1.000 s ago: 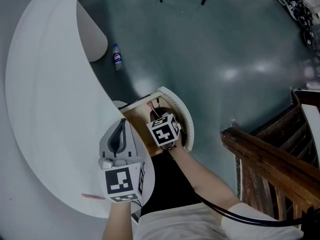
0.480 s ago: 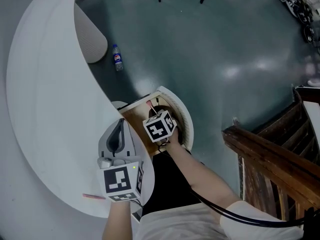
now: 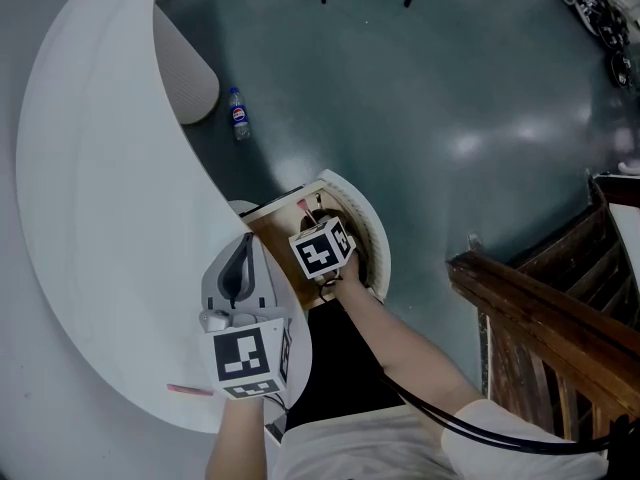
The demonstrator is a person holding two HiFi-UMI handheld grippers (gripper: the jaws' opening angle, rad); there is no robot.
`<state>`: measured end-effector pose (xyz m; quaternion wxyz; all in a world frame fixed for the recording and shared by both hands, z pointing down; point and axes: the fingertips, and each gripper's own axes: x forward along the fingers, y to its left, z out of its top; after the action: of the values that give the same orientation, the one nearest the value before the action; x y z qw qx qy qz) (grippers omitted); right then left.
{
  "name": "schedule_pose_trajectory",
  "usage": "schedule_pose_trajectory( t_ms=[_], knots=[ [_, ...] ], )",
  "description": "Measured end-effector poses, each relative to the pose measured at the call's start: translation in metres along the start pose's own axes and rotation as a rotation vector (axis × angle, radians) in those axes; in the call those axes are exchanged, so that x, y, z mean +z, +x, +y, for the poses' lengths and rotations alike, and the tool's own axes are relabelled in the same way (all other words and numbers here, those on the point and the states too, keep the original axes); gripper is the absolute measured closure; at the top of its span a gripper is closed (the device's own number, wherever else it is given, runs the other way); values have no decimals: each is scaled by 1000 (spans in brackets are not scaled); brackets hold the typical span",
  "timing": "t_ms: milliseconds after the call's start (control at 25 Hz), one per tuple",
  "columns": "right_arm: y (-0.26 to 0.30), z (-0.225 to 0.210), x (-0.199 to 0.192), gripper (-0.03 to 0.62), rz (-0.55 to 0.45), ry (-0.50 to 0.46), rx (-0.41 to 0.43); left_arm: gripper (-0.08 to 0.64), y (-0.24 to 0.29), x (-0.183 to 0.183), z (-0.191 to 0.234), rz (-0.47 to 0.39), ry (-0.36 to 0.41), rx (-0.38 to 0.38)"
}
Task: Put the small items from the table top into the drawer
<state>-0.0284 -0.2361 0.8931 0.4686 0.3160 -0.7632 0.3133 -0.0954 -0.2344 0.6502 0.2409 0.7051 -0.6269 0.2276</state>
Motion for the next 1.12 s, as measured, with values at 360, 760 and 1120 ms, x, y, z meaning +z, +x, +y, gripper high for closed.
schedule_pose_trajectory(
  t_ms=[360,760,1120],
  knots=[
    [-8,1,0,531,-9,-1,-3,537,0,1,-2,-15,36,11],
    [-58,11,16,531,-90,12,50,537,-11,0,4,-21,-53,27],
    [-138,34,46,531,-201,-11,108,537,-52,15,11,-71,-100,102]
  ],
)
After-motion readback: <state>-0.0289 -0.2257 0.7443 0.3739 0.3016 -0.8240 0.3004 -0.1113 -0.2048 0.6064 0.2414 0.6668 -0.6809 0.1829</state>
